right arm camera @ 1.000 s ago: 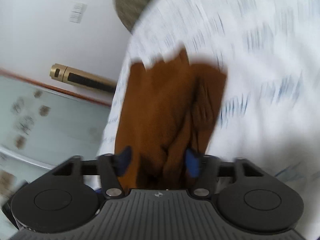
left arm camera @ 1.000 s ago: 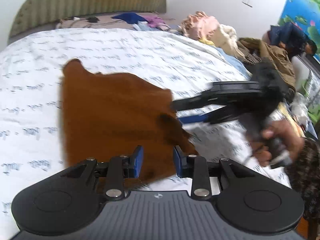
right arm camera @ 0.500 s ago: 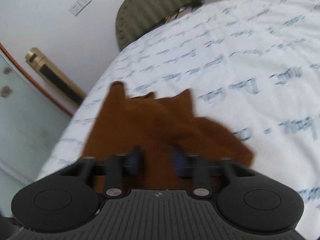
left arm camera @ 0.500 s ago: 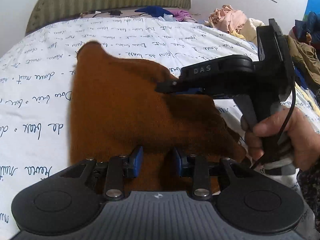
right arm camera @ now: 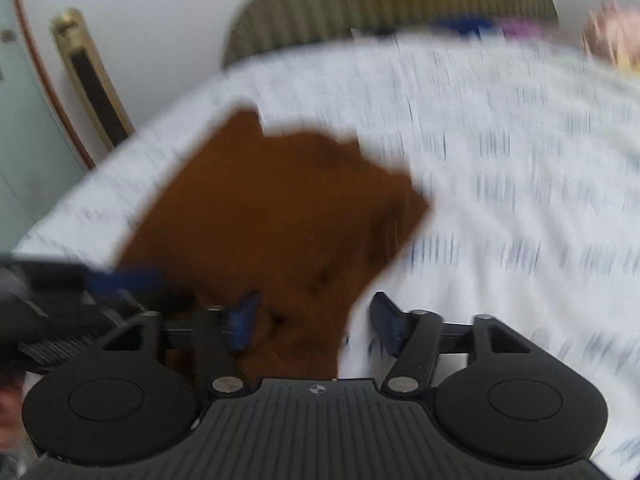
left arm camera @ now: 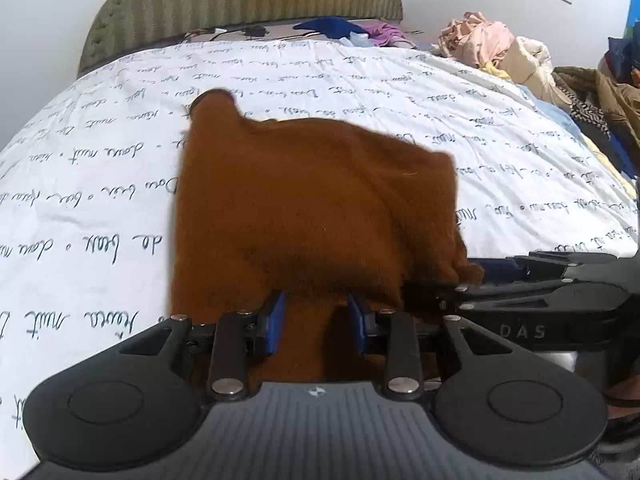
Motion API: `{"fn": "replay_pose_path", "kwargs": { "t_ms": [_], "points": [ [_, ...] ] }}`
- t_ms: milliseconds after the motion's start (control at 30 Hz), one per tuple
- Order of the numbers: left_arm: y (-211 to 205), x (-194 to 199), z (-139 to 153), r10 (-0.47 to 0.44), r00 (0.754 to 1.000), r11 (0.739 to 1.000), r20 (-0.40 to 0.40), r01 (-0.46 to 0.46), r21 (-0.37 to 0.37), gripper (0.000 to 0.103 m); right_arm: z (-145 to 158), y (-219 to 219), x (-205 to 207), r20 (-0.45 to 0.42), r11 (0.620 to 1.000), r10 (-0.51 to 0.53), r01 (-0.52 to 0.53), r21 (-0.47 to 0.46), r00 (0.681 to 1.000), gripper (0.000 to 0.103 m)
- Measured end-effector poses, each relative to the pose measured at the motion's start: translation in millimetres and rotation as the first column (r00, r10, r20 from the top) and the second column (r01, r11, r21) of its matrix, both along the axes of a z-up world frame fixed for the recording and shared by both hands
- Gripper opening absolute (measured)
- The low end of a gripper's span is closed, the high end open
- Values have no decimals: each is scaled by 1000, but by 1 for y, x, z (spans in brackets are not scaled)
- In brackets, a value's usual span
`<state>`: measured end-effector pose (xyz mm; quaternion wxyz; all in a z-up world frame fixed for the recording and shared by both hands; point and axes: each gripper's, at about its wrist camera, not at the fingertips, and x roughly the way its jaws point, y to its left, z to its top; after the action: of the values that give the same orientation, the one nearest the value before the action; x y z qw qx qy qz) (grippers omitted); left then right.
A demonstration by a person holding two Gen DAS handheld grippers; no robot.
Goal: Fold small clothes
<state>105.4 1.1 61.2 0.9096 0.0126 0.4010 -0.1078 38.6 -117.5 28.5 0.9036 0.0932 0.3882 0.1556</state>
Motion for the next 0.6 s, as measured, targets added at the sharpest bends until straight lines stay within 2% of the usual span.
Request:
{"fn": "replay_pose_path", "kwargs": {
  "t_ms": [33, 100, 133, 167, 233, 267, 367, 433, 467, 600],
  "points": [
    [1, -2, 1, 5, 1000, 1000, 4, -5, 3, 33, -3, -1, -2, 35, 1000, 3, -3, 9, 999, 74],
    [4, -8, 3, 16, 1000, 1000, 16, -16, 12, 33, 3, 2, -3, 26, 1000, -12, 13, -12, 1000, 75],
    [6, -11, 5, 19, 999, 1000, 27, -20, 20, 37, 8, 2, -4, 30, 1000, -28, 28, 3, 999, 76],
    [9, -14, 7, 26, 999, 999, 39, -27, 27, 42, 15, 2, -9, 49, 1000, -29, 28, 14, 998, 76],
    [15, -24, 11, 54, 996, 998, 78, -57, 35, 72, 26, 7, -23, 95, 1000, -23, 23, 3, 995, 76],
    [18, -30, 12, 69, 993, 997, 100, -74, 40, 75, 32, 8, -33, 118, 1000, -26, 27, -2, 993, 78],
    [27, -42, 16, 99, 984, 993, 150, -107, 45, 76, 44, 13, -63, 176, 999, -34, 40, -31, 984, 83],
    [34, -46, 17, 135, 980, 989, 144, -142, 34, 84, 51, 19, -79, 241, 994, -48, 69, -80, 969, 86],
    [39, -49, 18, 153, 978, 987, 139, -157, 19, 84, 54, 23, -89, 271, 992, -59, 87, -92, 961, 88],
    [49, -56, 19, 210, 968, 977, 140, -213, 6, 87, 54, 28, -100, 314, 991, -112, 128, -30, 943, 98]
  ]
}}
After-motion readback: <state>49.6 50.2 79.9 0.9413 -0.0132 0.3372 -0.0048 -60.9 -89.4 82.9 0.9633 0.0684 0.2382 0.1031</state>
